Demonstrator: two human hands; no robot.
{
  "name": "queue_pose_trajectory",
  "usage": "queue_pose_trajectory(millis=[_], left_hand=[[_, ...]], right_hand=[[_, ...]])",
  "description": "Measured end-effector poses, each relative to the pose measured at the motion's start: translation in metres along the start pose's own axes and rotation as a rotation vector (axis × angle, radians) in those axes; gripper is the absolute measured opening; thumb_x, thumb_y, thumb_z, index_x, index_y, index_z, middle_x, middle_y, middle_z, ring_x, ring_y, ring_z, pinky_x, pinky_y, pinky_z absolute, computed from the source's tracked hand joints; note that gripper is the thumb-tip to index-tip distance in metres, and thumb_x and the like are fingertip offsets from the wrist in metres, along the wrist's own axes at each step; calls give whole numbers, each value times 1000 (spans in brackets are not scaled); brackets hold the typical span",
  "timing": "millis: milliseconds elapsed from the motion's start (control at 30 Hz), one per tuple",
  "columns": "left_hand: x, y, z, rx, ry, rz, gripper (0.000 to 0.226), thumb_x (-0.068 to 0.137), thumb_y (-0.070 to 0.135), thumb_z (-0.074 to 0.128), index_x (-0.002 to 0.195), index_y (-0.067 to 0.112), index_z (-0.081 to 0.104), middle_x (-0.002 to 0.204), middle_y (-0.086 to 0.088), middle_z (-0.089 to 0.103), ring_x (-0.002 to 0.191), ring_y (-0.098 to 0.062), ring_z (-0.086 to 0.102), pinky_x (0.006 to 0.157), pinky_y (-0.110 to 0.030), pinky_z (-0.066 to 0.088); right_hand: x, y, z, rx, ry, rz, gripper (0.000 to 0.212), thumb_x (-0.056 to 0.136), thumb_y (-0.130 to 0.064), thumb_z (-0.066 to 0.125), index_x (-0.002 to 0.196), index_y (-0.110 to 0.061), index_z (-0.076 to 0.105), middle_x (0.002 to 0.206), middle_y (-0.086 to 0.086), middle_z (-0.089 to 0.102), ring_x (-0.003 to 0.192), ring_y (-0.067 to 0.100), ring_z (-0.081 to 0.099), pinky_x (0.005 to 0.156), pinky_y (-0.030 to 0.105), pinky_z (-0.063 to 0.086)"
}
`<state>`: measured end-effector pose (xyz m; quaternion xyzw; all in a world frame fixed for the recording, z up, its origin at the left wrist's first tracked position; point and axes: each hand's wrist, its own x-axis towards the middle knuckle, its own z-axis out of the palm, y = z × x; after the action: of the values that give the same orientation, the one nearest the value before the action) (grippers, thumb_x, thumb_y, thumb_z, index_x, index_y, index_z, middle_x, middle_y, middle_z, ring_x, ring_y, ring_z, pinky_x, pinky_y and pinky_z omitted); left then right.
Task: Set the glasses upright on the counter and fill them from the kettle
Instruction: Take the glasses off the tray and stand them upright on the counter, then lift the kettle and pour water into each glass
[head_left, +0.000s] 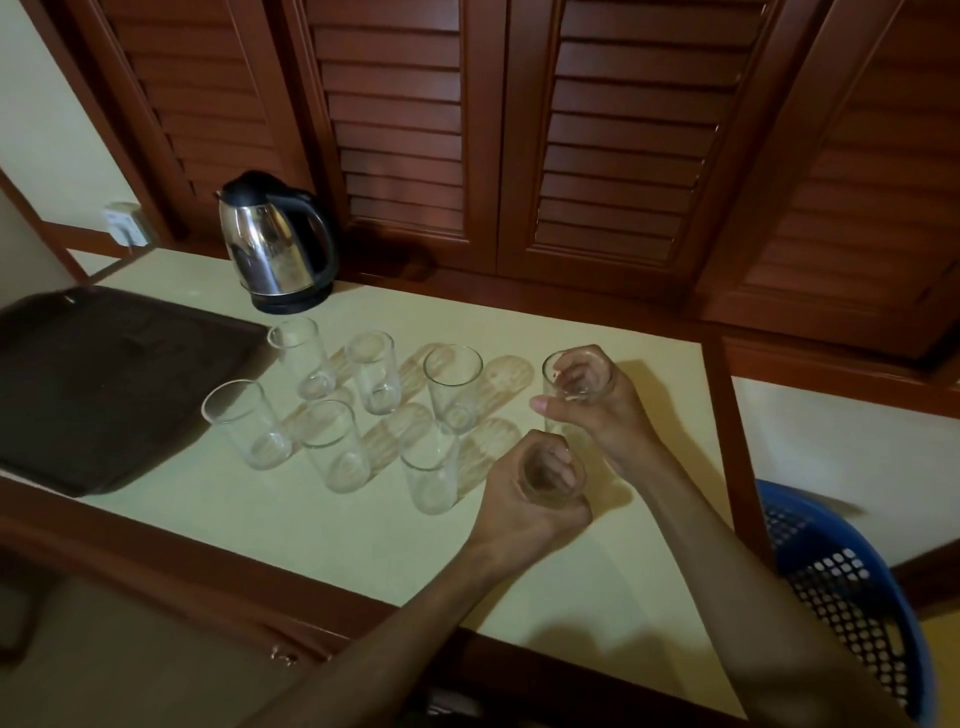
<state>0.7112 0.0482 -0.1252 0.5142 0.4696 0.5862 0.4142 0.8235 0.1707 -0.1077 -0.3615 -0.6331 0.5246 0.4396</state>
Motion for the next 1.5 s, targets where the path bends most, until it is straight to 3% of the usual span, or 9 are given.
queue_pose_trajectory(millis=[233,500,700,767,933,1067,1200,1333,1500], left_hand=[[-4,4,2,31,26,-12,34,65,17,80,90,5,61,78,-15,65,75,-15,61,76,-26,51],[-4,5,-3,91,-32,-57,28,66,17,78,86,12,58,79,-1,63,74,-9,60,73,-23,49],[-3,2,-8,121,-47,-73,28,69,6,79,87,15,60,81,-1,64,76,-12,61,74,-27,51],[-3,1,-9,126,-58,-69,31,68,1,81,87,14,60,82,0,65,77,-13,61,75,-28,51],[-2,11,-11,113,-68,-73,55,65,-4,93,105,8,58,91,6,66,84,-7,65,79,-21,52],[-3,30,-11,144,-52,-10,77,61,12,99,122,20,54,113,-2,65,105,-17,66,98,-32,52],[0,72,-18,248,-24,67,79,66,33,95,130,32,50,127,9,61,125,-13,58,103,-17,42],[13,122,-41,288,16,108,69,71,52,83,129,37,51,133,16,59,131,-5,53,104,-23,43],[42,157,-99,298,98,117,53,80,56,74,124,33,58,126,21,64,124,4,57,108,-32,45]], right_hand=[[1,14,5,-4,2,37,52,62,-14,98,102,-17,65,97,6,64,88,12,63,77,28,53],[3,23,10,-59,24,48,57,60,-14,100,106,-13,66,97,4,67,86,10,63,76,25,54],[2,23,10,-27,12,50,76,50,-30,101,118,-35,65,98,3,67,89,12,65,82,31,56],[2,23,9,-23,-4,42,86,48,-33,101,124,-38,61,97,3,67,89,11,65,83,33,57],[0,16,10,-33,-7,65,102,52,-23,98,141,-31,49,107,12,67,95,8,65,78,19,53],[1,5,2,-104,-32,24,106,57,-36,100,145,-38,42,130,3,61,122,3,59,104,30,47],[0,-30,-7,-63,-19,-66,111,52,-68,90,147,-38,41,146,0,54,141,7,46,119,28,30],[11,-75,0,-58,18,-149,98,64,-57,88,148,-33,44,147,-3,55,141,4,47,122,33,29],[39,-118,33,-44,-14,-167,86,68,-43,87,143,-30,48,141,1,60,133,9,57,114,41,44]])
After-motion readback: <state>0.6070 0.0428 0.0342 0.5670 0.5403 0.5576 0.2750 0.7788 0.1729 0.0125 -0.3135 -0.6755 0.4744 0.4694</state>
